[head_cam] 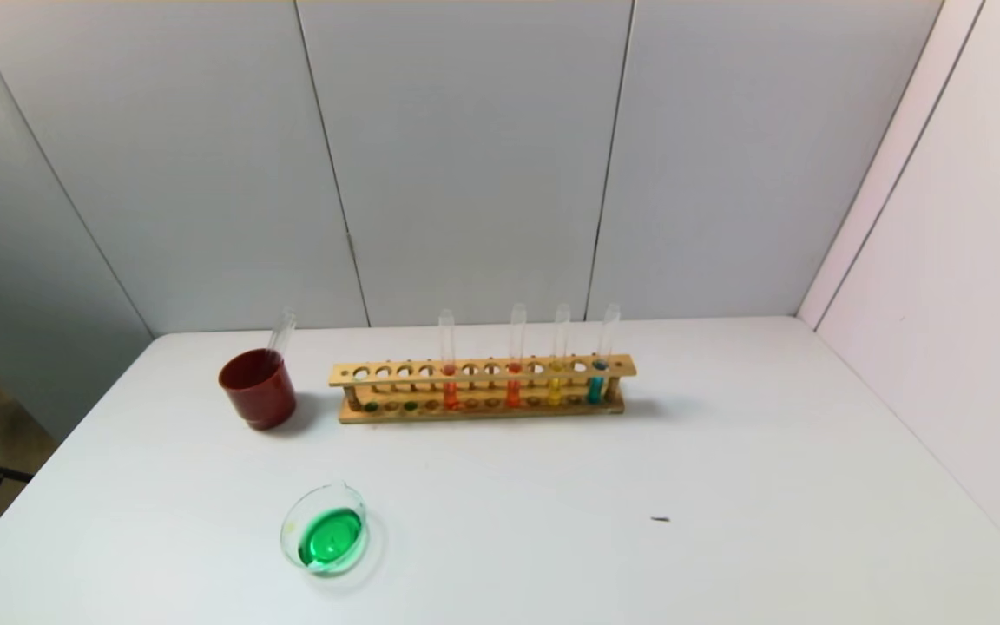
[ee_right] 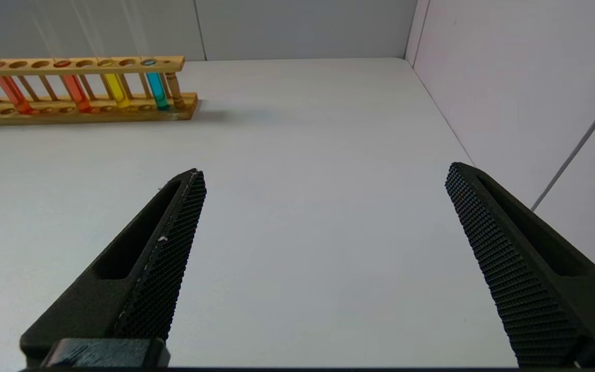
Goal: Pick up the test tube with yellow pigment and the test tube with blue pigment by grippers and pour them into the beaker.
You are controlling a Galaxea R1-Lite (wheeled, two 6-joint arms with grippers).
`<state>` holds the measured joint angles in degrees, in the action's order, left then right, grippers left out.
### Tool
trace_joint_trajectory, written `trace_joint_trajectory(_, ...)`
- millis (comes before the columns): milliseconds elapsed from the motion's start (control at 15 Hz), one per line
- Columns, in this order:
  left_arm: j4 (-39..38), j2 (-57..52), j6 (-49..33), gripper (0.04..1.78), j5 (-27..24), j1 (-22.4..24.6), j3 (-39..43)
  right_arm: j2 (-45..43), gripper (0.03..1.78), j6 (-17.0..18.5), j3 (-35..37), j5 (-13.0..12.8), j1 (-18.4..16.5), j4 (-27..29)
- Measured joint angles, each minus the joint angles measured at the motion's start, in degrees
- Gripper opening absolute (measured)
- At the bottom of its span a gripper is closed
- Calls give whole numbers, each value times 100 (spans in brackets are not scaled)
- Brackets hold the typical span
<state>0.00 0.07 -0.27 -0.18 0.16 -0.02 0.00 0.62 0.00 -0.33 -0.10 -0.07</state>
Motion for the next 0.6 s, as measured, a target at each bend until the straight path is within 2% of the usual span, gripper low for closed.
trace_joint_trajectory(600, 0, -17, 2, 175, 0, 0, 2, 0, 170, 28, 0, -2, 0, 0)
